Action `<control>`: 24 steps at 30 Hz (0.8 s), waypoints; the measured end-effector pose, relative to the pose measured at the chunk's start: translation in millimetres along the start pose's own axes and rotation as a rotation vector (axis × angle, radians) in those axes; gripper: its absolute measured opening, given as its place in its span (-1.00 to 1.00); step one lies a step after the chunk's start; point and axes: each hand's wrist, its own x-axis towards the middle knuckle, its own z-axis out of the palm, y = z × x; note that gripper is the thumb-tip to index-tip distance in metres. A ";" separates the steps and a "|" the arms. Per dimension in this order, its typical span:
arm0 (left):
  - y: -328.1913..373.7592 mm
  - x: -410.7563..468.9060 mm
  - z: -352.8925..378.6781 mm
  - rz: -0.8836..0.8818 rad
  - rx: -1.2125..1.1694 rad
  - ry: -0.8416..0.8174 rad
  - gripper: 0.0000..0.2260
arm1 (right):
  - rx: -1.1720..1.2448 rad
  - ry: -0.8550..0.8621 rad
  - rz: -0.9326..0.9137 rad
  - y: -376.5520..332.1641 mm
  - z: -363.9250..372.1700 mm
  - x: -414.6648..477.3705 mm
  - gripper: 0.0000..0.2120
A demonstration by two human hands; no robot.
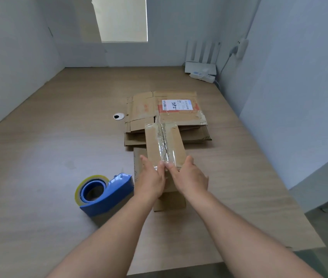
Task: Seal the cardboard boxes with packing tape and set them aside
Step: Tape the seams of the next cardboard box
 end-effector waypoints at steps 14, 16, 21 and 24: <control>1.8 8.9 -42.6 0.291 0.632 -0.156 -0.31 | -0.384 -0.194 -0.496 27.1 -54.0 31.0 -0.08; 2.4 11.6 -43.3 0.323 0.824 -0.101 -0.26 | -0.542 -0.160 -0.605 23.1 -50.7 34.8 -0.09; 6.2 17.5 -46.6 0.411 0.950 -0.112 -0.29 | -0.577 -0.257 -0.657 29.1 -47.6 49.3 -0.27; 1.8 21.6 -55.4 0.460 0.997 -0.203 -0.28 | -0.604 -0.332 -0.700 32.5 -49.9 55.9 -0.29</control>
